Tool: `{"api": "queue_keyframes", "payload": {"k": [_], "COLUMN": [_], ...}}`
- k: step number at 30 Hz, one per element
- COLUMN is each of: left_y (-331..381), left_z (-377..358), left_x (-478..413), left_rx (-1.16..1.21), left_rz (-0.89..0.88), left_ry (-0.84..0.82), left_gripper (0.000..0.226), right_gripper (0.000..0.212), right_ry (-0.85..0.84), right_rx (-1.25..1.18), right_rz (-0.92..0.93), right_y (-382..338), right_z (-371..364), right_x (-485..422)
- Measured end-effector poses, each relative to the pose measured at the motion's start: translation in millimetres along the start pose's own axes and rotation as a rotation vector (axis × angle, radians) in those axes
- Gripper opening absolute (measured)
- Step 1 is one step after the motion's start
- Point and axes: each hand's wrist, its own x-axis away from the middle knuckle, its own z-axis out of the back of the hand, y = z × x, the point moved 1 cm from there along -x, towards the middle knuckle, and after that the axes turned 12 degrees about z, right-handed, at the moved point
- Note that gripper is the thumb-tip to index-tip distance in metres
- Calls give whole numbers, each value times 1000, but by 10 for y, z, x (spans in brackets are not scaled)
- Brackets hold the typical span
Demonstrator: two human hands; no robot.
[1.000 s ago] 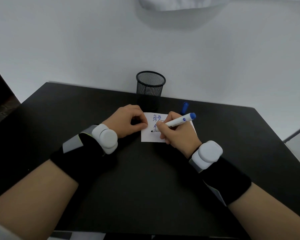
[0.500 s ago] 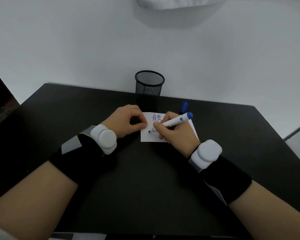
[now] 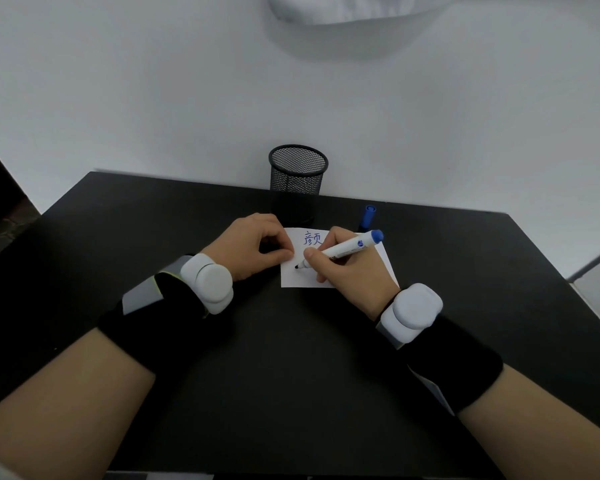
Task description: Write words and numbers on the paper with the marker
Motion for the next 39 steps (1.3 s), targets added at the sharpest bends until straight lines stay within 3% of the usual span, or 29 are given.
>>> {"api": "queue_keyframes", "payload": {"k": [23, 30, 39], "left_y": [-6, -2, -15], "left_z": [-9, -8, -16], "left_x": [10, 11, 5], "left_rx": [15, 28, 16], "left_rz": [-12, -4, -4], "left_ry": [28, 21, 23], "left_gripper": [6, 6, 6], "right_gripper": [22, 22, 22], "right_ry": [-122, -7, -35], "right_rx": [-32, 4, 10], "right_rz": [-13, -6, -24], "right_y": [-43, -44, -19], "right_z": [-21, 12, -5], "right_x": [22, 8, -1]}}
